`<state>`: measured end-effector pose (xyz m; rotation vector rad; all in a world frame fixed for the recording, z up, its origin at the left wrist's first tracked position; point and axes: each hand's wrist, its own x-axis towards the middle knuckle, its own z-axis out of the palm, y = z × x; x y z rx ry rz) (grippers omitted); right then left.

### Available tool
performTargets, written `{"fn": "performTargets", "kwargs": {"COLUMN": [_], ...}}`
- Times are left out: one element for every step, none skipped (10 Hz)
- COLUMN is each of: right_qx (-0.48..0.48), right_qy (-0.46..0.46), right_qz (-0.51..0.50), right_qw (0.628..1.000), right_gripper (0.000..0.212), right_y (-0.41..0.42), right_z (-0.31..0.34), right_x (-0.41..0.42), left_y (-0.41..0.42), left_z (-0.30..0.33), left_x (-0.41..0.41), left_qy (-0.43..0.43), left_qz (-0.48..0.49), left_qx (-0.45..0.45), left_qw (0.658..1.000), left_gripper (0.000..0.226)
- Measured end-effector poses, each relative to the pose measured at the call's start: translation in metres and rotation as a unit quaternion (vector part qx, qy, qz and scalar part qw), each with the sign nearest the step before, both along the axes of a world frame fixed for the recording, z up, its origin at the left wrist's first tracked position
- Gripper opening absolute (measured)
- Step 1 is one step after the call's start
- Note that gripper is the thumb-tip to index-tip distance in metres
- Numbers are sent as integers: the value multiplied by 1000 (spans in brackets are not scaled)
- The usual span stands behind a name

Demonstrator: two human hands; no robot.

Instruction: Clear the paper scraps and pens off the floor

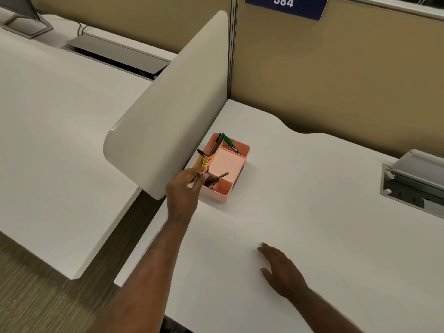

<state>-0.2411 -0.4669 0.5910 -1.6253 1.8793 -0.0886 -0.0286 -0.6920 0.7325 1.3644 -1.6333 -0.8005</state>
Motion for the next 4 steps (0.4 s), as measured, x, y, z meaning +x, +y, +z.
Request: {"fn": "performTargets", "kwargs": {"right_qx": [-19, -36, -76, -124], "right_qy": [2, -6, 6, 10], "right_qz": [-18, -35, -39, -54], "right_qw": [1000, 999, 996, 991], "right_gripper": [59, 57, 57, 58], "right_y": [3, 4, 5, 10], "right_z": [3, 11, 18, 19], "right_x": [-2, -4, -8, -13], "left_y": [-5, -6, 3, 19], "left_z": [-26, -31, -32, -35], "left_x": [-6, -12, -10, -10], "left_qy": [-44, -62, -119, -151], "left_qz": [-18, -19, -5, 8], "left_qx": [50, 53, 15, -13], "left_qw": [998, 997, 993, 988], "left_gripper": [22, 24, 33, 39]}}
